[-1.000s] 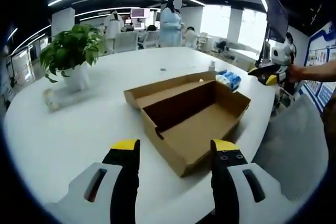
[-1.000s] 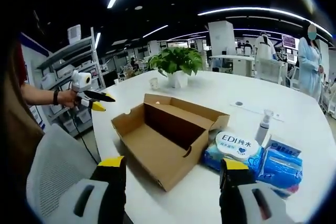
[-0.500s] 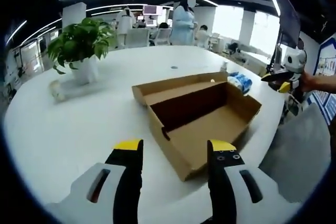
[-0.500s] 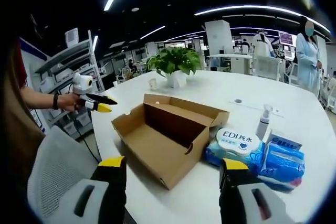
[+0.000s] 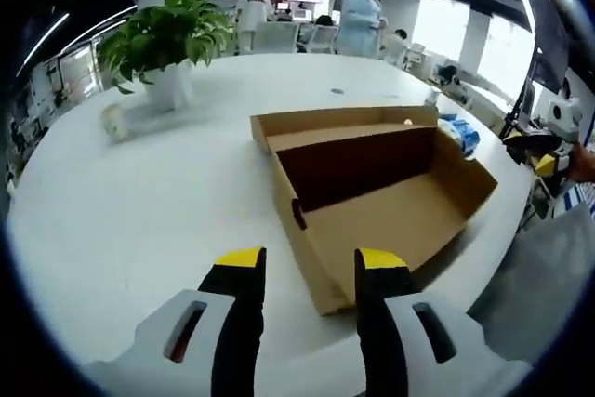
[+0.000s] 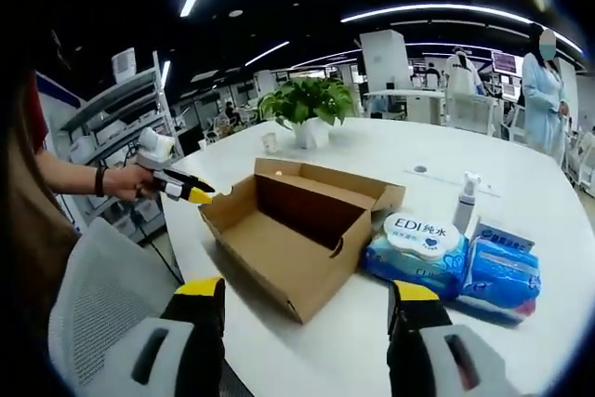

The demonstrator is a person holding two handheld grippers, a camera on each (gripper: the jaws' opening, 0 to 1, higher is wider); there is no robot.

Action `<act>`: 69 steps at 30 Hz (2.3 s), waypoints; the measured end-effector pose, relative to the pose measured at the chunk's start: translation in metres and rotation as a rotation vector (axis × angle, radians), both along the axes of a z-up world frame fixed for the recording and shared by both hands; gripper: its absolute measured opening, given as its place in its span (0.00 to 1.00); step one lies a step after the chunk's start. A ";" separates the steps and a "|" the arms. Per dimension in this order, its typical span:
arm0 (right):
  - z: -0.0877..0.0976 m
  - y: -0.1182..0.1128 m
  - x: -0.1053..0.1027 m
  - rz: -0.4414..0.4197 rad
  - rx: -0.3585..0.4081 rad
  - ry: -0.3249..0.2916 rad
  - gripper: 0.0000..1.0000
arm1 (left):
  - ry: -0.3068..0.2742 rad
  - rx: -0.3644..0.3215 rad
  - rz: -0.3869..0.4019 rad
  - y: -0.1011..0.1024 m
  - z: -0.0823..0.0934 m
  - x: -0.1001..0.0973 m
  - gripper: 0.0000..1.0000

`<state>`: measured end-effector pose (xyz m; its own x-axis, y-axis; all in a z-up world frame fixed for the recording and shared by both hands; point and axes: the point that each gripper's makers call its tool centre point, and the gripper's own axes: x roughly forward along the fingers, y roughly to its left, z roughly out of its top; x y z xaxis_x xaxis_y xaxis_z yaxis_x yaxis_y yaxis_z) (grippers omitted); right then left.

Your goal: Operate the shoe box by opening the lid, removing the specified soft item, and placing it in the target area until the item is outside and the box remains undamaged.

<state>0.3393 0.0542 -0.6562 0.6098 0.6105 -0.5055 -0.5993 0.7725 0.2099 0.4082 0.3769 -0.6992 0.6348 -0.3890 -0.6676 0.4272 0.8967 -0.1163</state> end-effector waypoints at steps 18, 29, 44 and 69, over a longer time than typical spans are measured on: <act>-0.005 -0.003 -0.004 -0.036 0.018 0.021 0.68 | 0.111 0.057 0.217 0.000 -0.021 -0.001 0.07; -0.006 0.003 0.002 -0.039 0.020 0.029 0.66 | 0.084 0.106 0.303 0.004 -0.021 0.000 0.04; 0.003 0.015 0.072 -0.087 -0.079 0.005 0.65 | 0.084 0.084 0.327 0.005 -0.021 -0.001 0.04; 0.000 0.025 0.185 -0.109 -0.097 0.067 0.63 | 0.095 0.079 0.336 0.009 -0.032 0.009 0.04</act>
<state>0.5247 0.0793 -0.6558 0.6327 0.4893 -0.6003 -0.4983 0.8506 0.1680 0.4169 0.3859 -0.7308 0.6524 -0.1138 -0.7493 0.0974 0.9930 -0.0661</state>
